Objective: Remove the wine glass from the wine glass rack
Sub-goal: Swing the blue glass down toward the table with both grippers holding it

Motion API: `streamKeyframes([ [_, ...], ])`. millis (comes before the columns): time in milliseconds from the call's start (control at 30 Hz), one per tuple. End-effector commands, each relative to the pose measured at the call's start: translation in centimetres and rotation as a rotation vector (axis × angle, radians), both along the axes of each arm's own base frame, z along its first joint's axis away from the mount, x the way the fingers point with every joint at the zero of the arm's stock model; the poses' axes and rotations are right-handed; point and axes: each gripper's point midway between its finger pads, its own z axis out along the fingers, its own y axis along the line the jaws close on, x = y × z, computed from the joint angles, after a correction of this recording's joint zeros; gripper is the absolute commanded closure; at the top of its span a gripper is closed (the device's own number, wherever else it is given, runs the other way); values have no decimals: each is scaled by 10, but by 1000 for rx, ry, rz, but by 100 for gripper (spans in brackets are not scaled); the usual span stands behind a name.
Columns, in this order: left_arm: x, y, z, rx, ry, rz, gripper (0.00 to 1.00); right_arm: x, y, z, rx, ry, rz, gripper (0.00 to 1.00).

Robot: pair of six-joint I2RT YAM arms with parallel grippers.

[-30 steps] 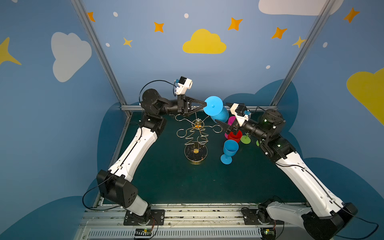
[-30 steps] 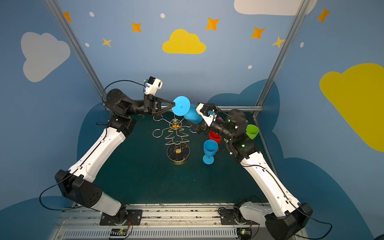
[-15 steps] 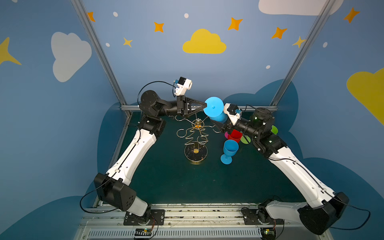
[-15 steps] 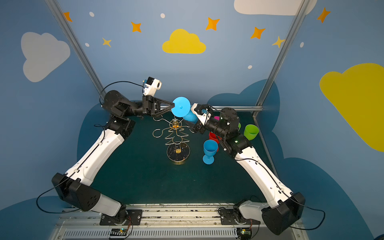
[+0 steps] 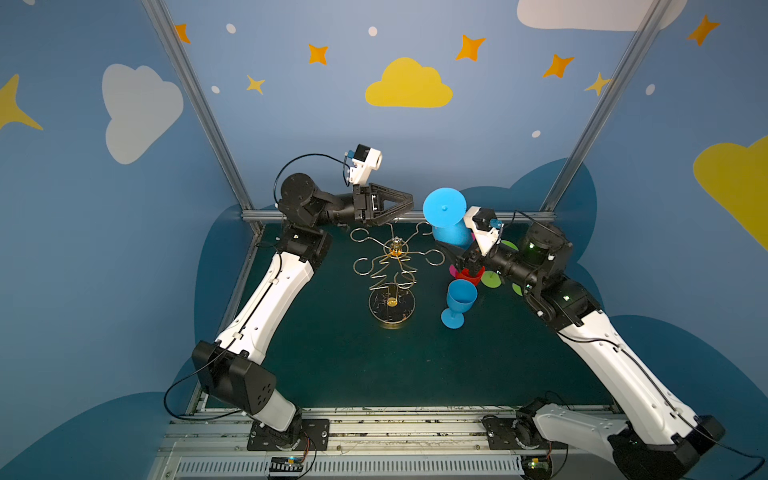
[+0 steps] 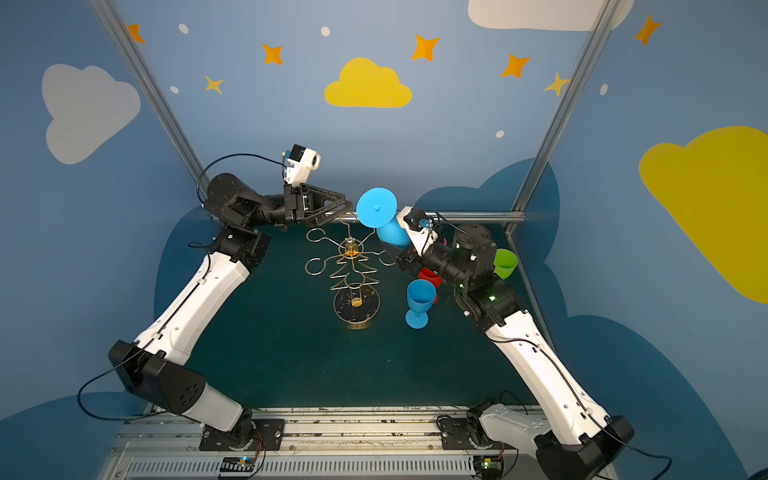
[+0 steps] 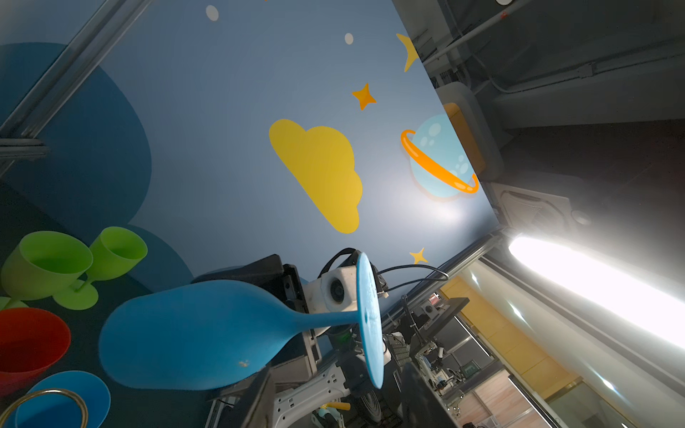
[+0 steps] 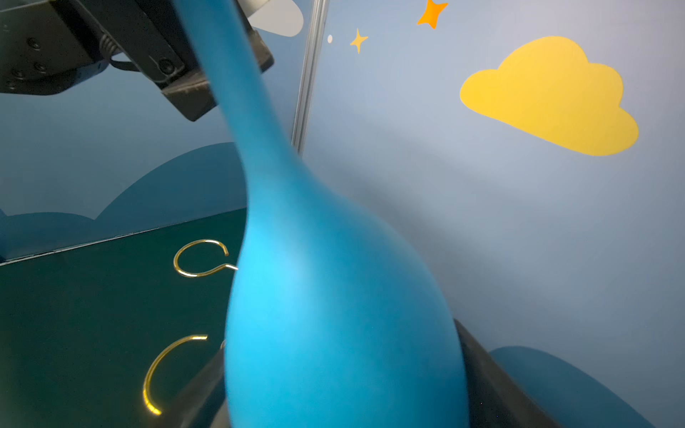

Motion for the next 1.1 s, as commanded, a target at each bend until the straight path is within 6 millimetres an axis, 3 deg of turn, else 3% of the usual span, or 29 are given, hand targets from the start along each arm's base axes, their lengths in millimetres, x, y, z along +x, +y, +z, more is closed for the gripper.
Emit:
streamKeyframes([
  [0,10,3,5,-12,-104,60,41,-10,-21,-4,-5,130,-88,59],
  [233,35,-1,-16,50,-473,257,42,-28,-52,-37,-85,363,-213,66],
  [433,34,-11,-44,187,-953,438,43,-46,-59,-47,-114,506,-217,74],
  [533,30,-11,-50,176,-1126,523,44,-52,-59,-49,-115,540,-209,76],
  [767,13,-24,-55,182,-1347,546,45,-53,-49,-52,-103,599,-172,79],
  [1067,-4,-38,-57,175,-1449,503,46,-48,-30,-57,-96,637,-121,81],
])
